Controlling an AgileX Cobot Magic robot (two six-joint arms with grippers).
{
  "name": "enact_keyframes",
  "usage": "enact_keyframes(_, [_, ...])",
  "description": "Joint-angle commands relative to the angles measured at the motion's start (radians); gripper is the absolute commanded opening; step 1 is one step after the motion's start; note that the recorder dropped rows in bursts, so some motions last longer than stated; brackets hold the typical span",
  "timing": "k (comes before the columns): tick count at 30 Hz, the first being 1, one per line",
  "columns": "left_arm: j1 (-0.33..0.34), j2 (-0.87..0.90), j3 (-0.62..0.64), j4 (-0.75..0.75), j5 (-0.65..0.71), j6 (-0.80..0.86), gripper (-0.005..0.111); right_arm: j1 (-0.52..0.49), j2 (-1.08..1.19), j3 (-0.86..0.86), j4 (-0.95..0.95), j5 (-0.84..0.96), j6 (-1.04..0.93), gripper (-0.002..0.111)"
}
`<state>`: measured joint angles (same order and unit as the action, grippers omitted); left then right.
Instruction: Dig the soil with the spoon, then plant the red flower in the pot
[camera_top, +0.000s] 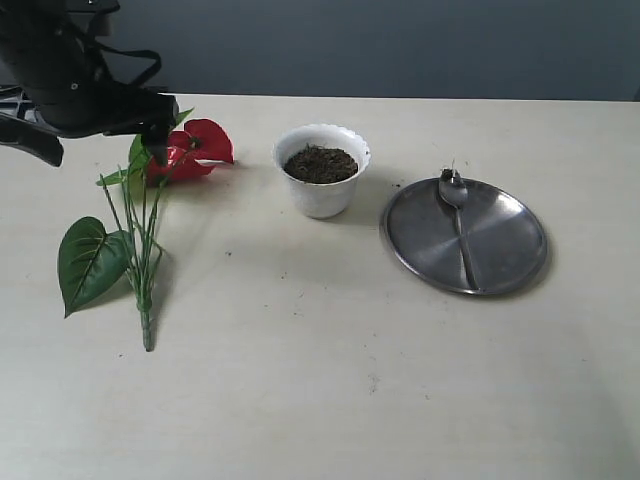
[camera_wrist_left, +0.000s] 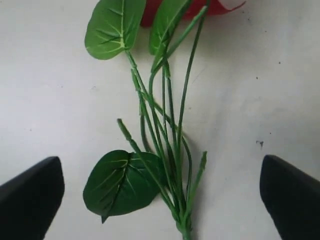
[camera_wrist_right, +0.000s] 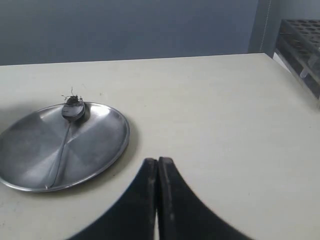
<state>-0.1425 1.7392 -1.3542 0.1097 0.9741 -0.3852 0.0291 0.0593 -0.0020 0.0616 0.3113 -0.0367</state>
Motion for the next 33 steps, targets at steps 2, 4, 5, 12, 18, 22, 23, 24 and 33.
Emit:
enact_keyframes(2, [-0.008,0.058,-0.010,0.013,-0.026,-0.073,0.105,-0.006,-0.003,0.002,0.000,-0.007,-0.008,-0.001])
enact_keyframes(4, [-0.009,0.084,-0.010,0.011,-0.016,-0.083,0.105,-0.006,-0.003,0.002,0.000,-0.007,-0.008,-0.001])
enact_keyframes(5, [-0.012,0.103,-0.010,0.009,-0.016,-0.085,0.105,-0.006,-0.003,0.002,0.000,-0.007,-0.008,-0.001])
enact_keyframes(12, [-0.029,0.173,-0.010,0.024,-0.080,-0.108,0.105,-0.006,-0.003,0.002,0.000,-0.007,-0.008,-0.001])
enact_keyframes(18, [-0.029,0.228,-0.010,0.023,-0.108,-0.108,0.105,-0.006,-0.003,0.002,0.000,-0.007,-0.008,-0.001])
enact_keyframes(22, [-0.029,0.258,-0.010,0.023,-0.130,-0.109,0.105,-0.006,-0.003,0.002,0.000,-0.007,-0.008,-0.001])
enact_keyframes(23, [-0.029,0.263,-0.010,0.023,-0.136,-0.109,0.105,-0.006,-0.003,0.002,0.000,-0.007,-0.008,-0.001])
enact_keyframes(24, [-0.029,0.265,-0.010,0.021,-0.142,-0.113,0.105,-0.006,-0.003,0.002,0.000,-0.007,-0.008,-0.001])
enact_keyframes(33, [-0.029,0.283,-0.010,0.023,-0.186,-0.112,0.105,-0.006,-0.003,0.002,0.000,-0.007,-0.008,-0.001])
